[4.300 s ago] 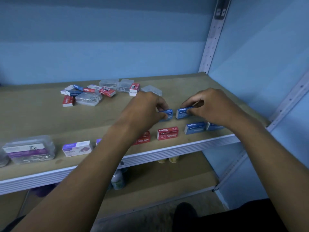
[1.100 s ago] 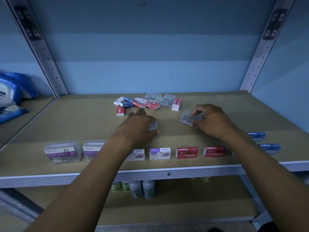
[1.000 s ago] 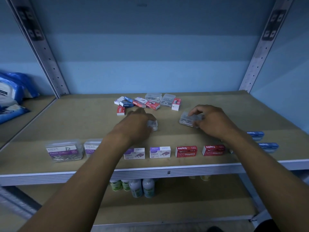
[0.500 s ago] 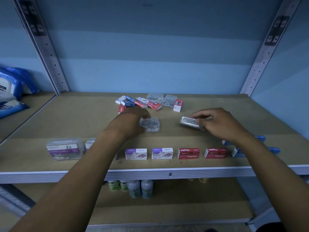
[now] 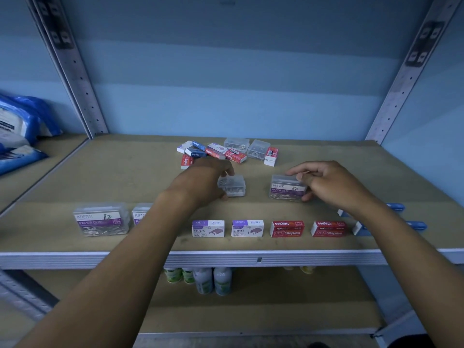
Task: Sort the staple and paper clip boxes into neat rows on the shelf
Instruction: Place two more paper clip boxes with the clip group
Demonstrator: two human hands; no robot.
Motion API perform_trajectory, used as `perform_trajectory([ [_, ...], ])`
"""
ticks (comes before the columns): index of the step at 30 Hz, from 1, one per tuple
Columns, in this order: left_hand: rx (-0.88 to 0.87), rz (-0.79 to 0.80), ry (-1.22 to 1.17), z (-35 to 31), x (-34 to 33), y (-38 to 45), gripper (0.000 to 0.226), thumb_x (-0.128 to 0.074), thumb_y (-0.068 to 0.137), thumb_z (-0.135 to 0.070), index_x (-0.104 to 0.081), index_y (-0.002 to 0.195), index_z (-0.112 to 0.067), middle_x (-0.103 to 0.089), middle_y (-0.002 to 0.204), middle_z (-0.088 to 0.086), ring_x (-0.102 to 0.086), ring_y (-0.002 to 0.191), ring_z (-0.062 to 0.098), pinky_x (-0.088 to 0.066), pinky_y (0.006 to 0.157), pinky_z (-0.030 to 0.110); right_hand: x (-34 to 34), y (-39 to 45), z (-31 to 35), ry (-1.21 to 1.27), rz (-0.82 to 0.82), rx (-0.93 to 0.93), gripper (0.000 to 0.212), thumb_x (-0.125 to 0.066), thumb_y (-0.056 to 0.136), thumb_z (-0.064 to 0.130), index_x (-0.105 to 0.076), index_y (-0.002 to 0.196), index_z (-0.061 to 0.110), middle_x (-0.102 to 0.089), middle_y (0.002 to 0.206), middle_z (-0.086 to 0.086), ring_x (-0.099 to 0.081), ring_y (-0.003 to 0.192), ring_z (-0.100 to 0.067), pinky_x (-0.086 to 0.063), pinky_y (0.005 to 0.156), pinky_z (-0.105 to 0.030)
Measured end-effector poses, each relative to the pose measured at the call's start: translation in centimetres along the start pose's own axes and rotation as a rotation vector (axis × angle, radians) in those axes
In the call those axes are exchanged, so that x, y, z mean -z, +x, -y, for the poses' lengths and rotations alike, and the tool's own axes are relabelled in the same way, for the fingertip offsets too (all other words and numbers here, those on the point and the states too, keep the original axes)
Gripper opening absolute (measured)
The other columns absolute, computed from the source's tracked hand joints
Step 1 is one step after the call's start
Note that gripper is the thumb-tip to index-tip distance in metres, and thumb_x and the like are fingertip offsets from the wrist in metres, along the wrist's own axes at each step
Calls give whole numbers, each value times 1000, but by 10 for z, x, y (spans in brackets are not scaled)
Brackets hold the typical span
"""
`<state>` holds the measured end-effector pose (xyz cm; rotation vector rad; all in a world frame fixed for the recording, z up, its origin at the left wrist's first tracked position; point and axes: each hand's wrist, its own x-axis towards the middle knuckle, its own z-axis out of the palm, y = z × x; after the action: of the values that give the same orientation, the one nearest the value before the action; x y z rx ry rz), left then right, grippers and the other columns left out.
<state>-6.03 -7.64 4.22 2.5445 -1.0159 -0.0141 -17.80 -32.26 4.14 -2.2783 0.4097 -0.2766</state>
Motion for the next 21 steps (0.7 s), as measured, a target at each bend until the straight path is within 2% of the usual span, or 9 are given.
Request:
perform_trajectory([
  [4,-11,-10,-9,-3,4,-2,31,-64,90,-19,-61,121,-23,-60,126,-2,-51,99,14,-43,85,27,-1,1,-3,-12,0,2,26,-54,100,24,-77,97,36,-77,87,13,-74,63,-13,-53,83,-31],
  [6,-20,-7,10,-6,4,-3,31,-56,95,-18,-59,125,-22,-59,129,2,-53,111,19,-44,92,30,-1,1,-3,-22,2,8,25,-54,101,25,-77,99,35,-78,89,12,-74,63,-14,-54,82,-31],
  [8,-15,5,38,-7,3,-4,35,-49,98,-14,-53,131,-22,-58,131,6,-50,120,23,-44,96,35,-1,0,-2,-27,-6,20,25,-54,101,24,-77,99,34,-78,89,11,-74,62,-12,-54,74,-24],
  [10,-13,24,60,-9,2,-4,34,-43,99,-12,-51,131,-22,-58,130,7,-48,119,24,-44,90,33,0,-2,0,-45,-38,35,23,-57,100,24,-77,98,34,-77,87,12,-71,58,-7,-47,58,-11],
  [12,-10,47,56,-10,3,-4,30,-40,101,-14,-50,129,-21,-58,128,8,-49,115,23,-40,82,30,2,-3,2,-68,-78,44,20,-59,98,26,-76,99,36,-74,89,16,-67,54,-3,-42,52,-9],
  [15,-12,87,72,-9,4,-4,29,-37,104,-21,-51,129,-21,-56,129,9,-51,114,23,-39,82,29,4,-4,3,-70,-98,56,16,-61,97,34,-76,97,38,-72,91,20,-66,56,0,-44,59,-17],
  [18,-9,122,58,-9,5,-4,31,-35,104,-25,-52,129,-21,-59,130,7,-53,114,23,-43,89,31,6,-6,4,-57,-61,58,11,-69,90,44,-75,97,39,-73,94,20,-65,66,3,-48,65,-21],
  [21,-6,79,27,-11,7,-5,35,-45,101,-37,-54,132,-23,-56,136,2,-50,120,21,-42,96,32,7,-8,4,-135,-20,62,26,-77,81,49,-74,105,39,-70,99,22,-61,81,6,-42,66,-17],
])
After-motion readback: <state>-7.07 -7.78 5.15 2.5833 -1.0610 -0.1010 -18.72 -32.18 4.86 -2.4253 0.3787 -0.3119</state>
